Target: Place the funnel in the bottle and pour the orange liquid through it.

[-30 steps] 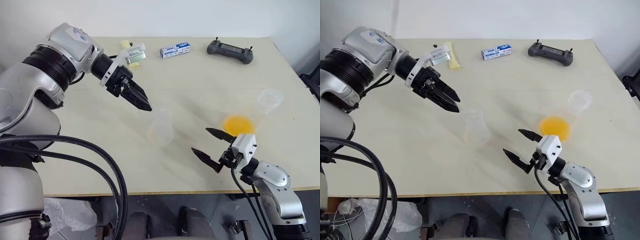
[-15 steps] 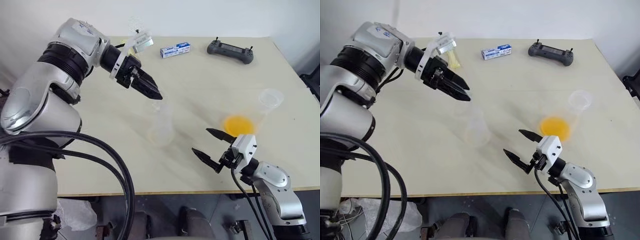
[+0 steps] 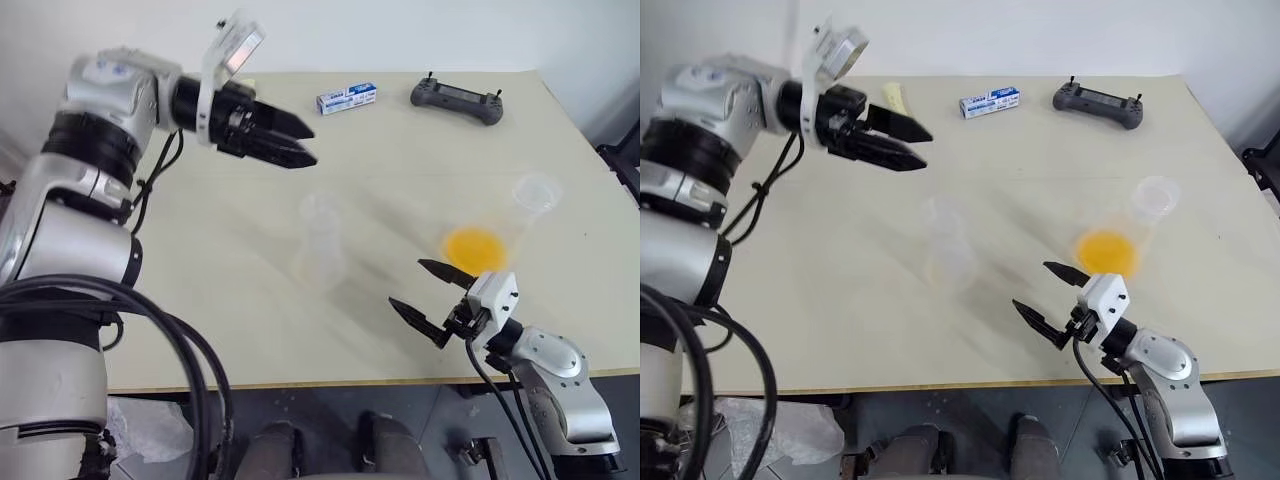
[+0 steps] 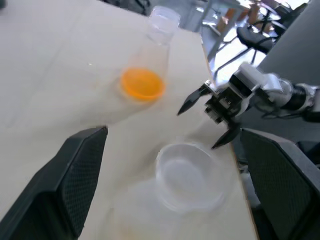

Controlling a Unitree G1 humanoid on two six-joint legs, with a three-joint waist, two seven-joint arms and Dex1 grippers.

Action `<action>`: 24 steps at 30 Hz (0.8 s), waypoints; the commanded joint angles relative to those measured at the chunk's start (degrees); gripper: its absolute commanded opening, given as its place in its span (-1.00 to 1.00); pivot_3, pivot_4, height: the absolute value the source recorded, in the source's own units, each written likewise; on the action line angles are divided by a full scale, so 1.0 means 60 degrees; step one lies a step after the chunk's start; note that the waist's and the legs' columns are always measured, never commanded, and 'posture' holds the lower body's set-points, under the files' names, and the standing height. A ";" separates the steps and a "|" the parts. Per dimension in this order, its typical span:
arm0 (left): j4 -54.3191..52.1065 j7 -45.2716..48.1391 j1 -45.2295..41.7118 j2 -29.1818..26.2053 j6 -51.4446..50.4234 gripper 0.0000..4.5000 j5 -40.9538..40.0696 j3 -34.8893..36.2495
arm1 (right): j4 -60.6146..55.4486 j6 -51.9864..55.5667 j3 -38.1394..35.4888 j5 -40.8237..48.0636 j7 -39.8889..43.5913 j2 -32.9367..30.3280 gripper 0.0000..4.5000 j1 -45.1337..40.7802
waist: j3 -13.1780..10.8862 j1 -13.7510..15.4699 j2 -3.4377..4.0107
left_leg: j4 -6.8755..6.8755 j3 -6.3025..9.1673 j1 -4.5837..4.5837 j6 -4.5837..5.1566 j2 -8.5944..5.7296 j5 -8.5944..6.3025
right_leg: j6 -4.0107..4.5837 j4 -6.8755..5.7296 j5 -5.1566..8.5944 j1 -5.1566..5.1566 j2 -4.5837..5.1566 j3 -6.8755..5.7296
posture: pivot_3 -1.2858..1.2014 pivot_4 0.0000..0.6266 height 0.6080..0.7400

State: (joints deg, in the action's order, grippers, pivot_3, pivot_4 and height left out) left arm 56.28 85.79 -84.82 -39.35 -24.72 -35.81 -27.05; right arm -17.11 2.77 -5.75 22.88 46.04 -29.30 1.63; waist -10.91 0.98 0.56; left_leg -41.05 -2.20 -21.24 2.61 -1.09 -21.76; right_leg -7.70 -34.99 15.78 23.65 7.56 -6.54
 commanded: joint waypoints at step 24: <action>-0.7306 -0.1969 0.8998 0.0571 0.1713 0.98 -0.0130 0.6086 | -0.3299 0.2063 -0.3492 0.1635 -0.3099 0.0470 1.00 0.2548 | 0.0022 0.0081 0.0014 | -0.0023 0.0012 0.0035 0.0000 -0.0019 -0.0007 | -0.0001 -0.0056 -0.0001 -0.0021 0.0018 0.0029 | 0.03 -0.52 1.00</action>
State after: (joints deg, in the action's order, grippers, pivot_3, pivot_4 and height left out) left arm 14.08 71.87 -31.78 -36.03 -16.62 -36.11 8.47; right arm -33.88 14.98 -23.42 31.03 29.93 -27.28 15.95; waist -10.78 1.47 0.64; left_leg -41.15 -2.17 -21.00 2.61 -1.20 -21.80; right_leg -7.71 -35.33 15.77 23.53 7.66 -6.34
